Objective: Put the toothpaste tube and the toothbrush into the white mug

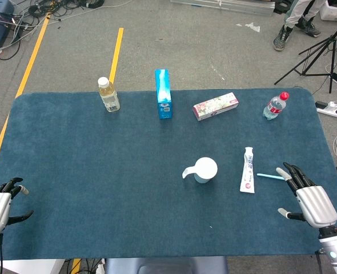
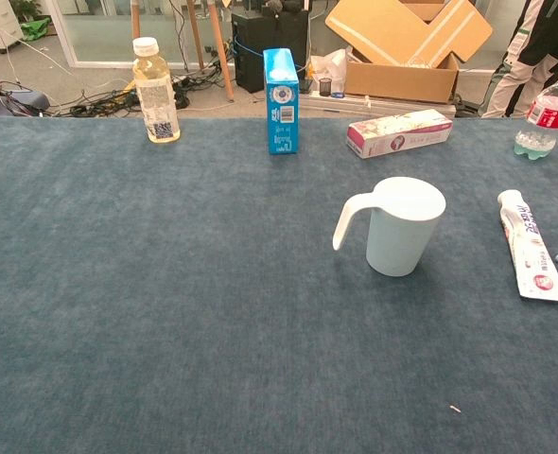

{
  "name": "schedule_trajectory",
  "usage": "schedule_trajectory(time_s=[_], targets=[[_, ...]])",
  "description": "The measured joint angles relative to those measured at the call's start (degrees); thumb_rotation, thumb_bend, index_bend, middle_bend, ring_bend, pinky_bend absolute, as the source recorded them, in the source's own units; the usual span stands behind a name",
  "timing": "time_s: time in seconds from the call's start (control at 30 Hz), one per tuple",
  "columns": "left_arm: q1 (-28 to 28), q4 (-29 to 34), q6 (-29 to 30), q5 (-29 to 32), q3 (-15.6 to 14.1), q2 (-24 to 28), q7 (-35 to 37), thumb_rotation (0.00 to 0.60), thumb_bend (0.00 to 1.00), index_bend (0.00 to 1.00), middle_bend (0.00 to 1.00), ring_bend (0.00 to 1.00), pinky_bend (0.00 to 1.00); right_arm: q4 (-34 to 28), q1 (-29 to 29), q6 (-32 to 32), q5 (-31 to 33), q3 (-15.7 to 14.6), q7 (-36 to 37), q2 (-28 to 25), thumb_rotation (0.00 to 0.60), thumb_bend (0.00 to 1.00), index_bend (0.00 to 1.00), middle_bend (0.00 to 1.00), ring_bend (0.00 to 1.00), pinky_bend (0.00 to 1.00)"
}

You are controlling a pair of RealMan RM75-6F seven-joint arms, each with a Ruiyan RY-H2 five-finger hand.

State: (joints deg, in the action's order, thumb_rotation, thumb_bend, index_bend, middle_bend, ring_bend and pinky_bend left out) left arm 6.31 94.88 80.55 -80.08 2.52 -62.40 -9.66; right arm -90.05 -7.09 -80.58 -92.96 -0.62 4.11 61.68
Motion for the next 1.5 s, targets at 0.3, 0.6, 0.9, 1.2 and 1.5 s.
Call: schedule_trajectory(time_s=[0.3, 0.6, 0.9, 1.2, 1.5], targets=[[-0.22, 0.30, 0.10, 0.82, 0.04, 0.00, -0.44, 0.600, 0.00, 0.45, 0.26, 0.31, 0.39, -1.05, -0.78, 2.84, 2.86, 0.16, -5.03, -0.34, 0.600, 0.00, 0.00, 0.00, 0.00, 0.37], [-0.46, 0.64, 0.28, 0.70, -0.04, 0.21, 0.70, 0.600, 0.00, 0.45, 0.27, 0.32, 0.39, -2.67, -0.85, 2.25, 9.05, 3.74, -9.20, 1.61, 0.600, 0.05, 0.06, 0.25, 0.27, 0.54], [-1.03, 1.50, 1.68, -0.81, -0.32, 0.84, 1.89, 0.600, 0.00, 0.46, 0.28, 0.32, 0.39, -7.38, -4.58, 11.16, 16.83, 6.58, -7.44, -1.71, 0.600, 0.35, 0.08, 0.86, 0.93, 0.99], [-0.90, 1.47, 1.03, -0.40, -0.34, 0.85, 1.94, 0.600, 0.00, 0.46, 0.28, 0.32, 0.39, -12.00, -11.49, 23.56, 32.69, 9.60, -8.83, -4.60, 0.600, 0.52, 0.08, 0.97, 1.00, 1.00], [-1.07, 1.76, 1.31, -0.43, -0.18, 1.40, 3.21, 0.600, 0.00, 0.47, 0.29, 0.32, 0.39, -9.40, -18.38, 32.21, 46.50, 10.92, -11.53, -1.62, 0.600, 0.54, 0.08, 0.98, 1.00, 1.00]])
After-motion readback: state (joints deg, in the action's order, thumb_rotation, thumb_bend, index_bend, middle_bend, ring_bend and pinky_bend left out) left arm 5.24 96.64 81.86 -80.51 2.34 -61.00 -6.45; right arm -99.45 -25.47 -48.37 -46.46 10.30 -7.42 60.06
